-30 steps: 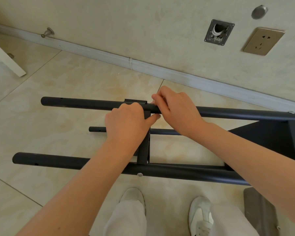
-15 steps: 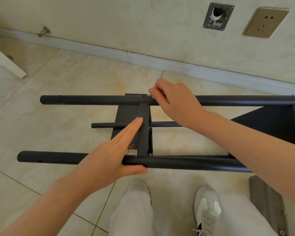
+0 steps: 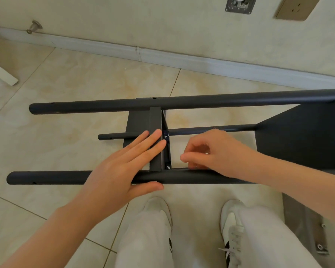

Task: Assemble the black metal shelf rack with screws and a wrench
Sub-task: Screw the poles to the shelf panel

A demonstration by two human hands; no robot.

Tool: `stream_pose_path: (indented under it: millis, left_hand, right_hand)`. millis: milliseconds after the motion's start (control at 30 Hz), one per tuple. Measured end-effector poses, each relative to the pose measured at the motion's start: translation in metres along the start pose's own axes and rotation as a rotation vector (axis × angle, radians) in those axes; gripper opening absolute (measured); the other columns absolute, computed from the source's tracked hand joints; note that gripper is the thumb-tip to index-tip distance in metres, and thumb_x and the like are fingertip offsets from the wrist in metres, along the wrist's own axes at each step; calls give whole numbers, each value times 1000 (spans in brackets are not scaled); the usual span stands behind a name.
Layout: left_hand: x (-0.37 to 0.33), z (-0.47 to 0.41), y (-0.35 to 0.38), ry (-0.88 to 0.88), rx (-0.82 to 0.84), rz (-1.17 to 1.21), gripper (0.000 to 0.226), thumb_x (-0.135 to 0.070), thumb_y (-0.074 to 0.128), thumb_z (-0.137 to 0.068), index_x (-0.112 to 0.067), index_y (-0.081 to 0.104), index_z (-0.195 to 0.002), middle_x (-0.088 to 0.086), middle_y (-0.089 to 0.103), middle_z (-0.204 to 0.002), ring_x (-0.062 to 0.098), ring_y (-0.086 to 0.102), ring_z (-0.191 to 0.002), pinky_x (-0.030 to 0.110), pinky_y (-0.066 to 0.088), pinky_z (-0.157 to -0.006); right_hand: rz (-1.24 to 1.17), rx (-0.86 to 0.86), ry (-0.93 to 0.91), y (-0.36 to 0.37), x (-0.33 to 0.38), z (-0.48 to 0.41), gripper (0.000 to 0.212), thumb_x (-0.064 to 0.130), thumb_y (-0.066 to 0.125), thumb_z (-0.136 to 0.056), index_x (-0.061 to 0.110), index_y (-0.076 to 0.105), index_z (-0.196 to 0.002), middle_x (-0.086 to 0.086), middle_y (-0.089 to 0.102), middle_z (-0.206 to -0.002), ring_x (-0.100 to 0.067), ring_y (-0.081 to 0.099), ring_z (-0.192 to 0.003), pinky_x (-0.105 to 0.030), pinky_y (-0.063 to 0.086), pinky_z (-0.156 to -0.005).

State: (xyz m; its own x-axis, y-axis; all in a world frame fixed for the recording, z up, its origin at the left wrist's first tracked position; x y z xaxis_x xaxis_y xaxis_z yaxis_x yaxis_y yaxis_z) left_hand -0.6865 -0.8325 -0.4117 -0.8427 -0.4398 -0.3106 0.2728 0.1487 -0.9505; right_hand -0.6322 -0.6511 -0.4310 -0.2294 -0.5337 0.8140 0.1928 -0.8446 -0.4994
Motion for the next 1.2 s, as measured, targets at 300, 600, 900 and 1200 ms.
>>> stream_pose_path:
  millis: [300, 600, 900, 1200]
  left_hand:
    - [-4, 6, 3, 19, -28, -5, 79, -64, 46, -86, -20, 35, -152, -4, 29, -162, 11, 21, -150, 43, 25, -114]
    - [-3, 17, 8, 31, -36, -7, 76, -66, 45, -90, -26, 33, -154, -13, 23, -164, 9, 13, -153, 33, 20, -119]
    - [-6, 22, 11, 37, -56, 11, 75, -66, 43, -90, -30, 31, -154, -18, 18, -164, 6, 14, -152, 36, 22, -115]
    - [-6, 26, 13, 34, -65, -7, 75, -65, 46, -90, -30, 32, -154, -15, 22, -164, 6, 19, -152, 33, 23, -116]
  right_hand:
    - [-277, 204, 89, 15, -9, -31, 14, 5, 70, -87, 11, 76, -99, 2, 77, -85, -9, 73, -80, -14, 55, -68]
    - [-334, 281, 41, 40, 2, -38, 6, 8, 75, -84, 14, 72, -86, 2, 75, -73, -10, 73, -71, -17, 55, -65]
    - [-305, 291, 10, 49, 7, -37, 8, 7, 68, -89, 10, 75, -92, 3, 75, -75, -13, 73, -76, -16, 54, -66]
    - [-431, 329, 79, 52, 0, -36, 14, 5, 70, -88, 0, 73, -101, -6, 77, -86, -16, 74, -81, -17, 55, -69]
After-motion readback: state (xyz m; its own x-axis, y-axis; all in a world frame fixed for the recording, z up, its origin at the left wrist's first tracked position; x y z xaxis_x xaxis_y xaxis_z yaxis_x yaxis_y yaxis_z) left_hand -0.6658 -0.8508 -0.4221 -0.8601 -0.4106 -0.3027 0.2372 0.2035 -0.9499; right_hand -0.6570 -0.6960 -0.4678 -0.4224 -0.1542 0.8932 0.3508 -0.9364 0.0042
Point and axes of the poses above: each hand's wrist, its own z-axis away from the middle knuckle, its own y-axis out of the palm, x = y × z, the point moved 6 cm from there along -z, towards the middle knuckle
